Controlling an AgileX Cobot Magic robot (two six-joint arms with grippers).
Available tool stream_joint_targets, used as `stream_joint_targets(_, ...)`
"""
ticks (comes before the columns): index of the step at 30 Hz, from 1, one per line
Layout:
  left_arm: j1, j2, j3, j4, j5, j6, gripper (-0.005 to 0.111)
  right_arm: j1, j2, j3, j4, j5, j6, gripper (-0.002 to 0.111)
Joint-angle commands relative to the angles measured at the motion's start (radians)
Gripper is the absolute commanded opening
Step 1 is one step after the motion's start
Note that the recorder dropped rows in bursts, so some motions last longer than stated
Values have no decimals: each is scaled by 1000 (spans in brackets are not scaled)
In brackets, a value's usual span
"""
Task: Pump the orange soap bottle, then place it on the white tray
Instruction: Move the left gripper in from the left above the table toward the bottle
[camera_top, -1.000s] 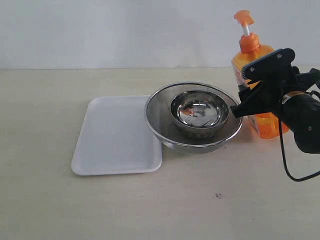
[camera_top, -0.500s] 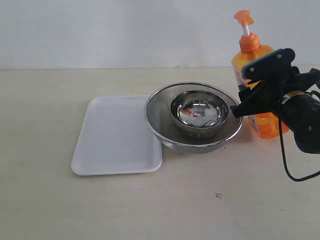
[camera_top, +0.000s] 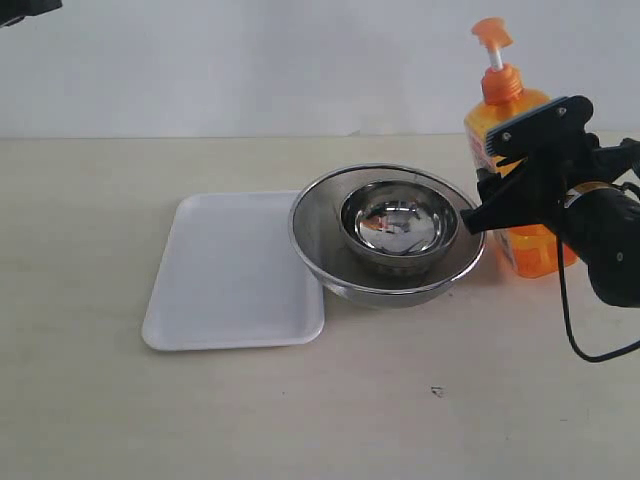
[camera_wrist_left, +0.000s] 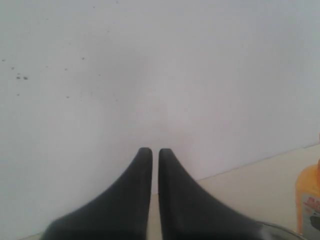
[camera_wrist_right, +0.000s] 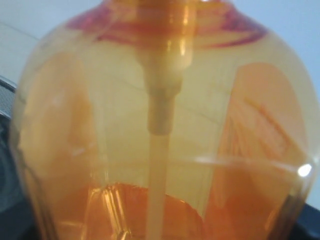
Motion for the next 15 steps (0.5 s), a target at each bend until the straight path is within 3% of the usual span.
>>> stream_joint_targets(1,-8,46,-45,18,-108,51,5,-1,-15,-14,-15,-88,6,0)
stream_joint_targets(15,-8,74,-54,18,-182,62,5,-3,-15,-14,-15,-70,6,0)
